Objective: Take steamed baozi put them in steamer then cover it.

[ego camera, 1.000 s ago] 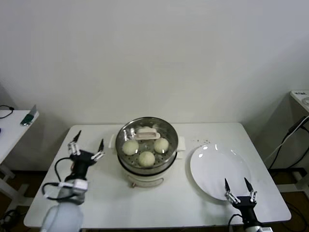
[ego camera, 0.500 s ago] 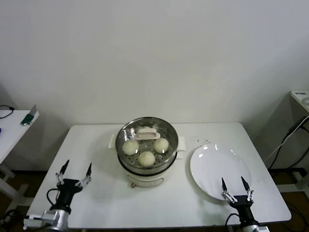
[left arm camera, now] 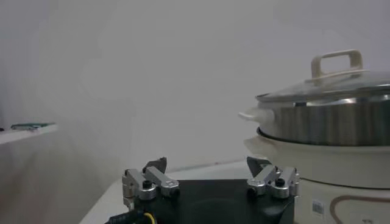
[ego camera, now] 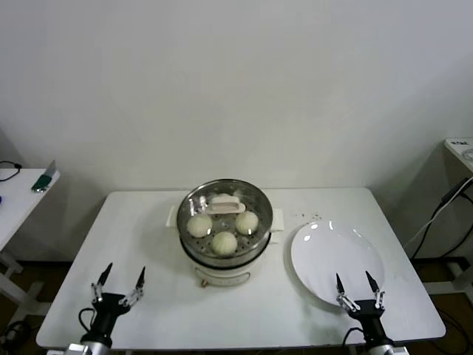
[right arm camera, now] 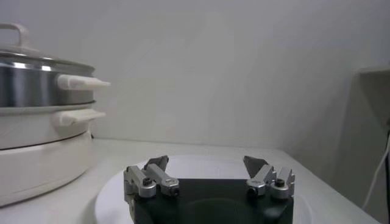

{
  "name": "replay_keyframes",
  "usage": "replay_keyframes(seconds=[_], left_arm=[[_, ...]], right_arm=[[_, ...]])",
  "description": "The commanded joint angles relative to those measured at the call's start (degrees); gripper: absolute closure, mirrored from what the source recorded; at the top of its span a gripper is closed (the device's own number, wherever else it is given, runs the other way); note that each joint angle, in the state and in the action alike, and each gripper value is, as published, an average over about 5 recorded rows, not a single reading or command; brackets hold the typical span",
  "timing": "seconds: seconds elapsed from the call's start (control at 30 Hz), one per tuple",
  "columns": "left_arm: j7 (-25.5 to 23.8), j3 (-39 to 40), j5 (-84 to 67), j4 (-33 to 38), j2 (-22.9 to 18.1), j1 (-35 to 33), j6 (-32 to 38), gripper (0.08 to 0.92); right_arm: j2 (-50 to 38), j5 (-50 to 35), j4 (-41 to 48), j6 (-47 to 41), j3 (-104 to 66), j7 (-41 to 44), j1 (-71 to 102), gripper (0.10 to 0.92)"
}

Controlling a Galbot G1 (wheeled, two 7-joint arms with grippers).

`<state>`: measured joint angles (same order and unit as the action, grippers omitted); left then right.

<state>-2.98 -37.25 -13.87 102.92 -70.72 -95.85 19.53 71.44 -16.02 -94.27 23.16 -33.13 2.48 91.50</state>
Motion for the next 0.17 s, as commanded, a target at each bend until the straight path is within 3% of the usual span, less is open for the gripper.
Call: replay_keyframes(seconds=[0.03, 0.17], left_arm=[[-0.81, 0.45, -1.71, -1.88, 0.16, -0.9, 2.76, 0.177], [-0.82, 0.71, -1.62, -1.97, 0.15, -0.84, 2.75, 0.177]], right_arm=[[0.04, 0.32, 0.04, 0.07, -0.03, -0.11, -0.11, 0.203], [0.06, 0.33, -0.01, 0.1, -0.03, -0.14, -0.18, 0.203]])
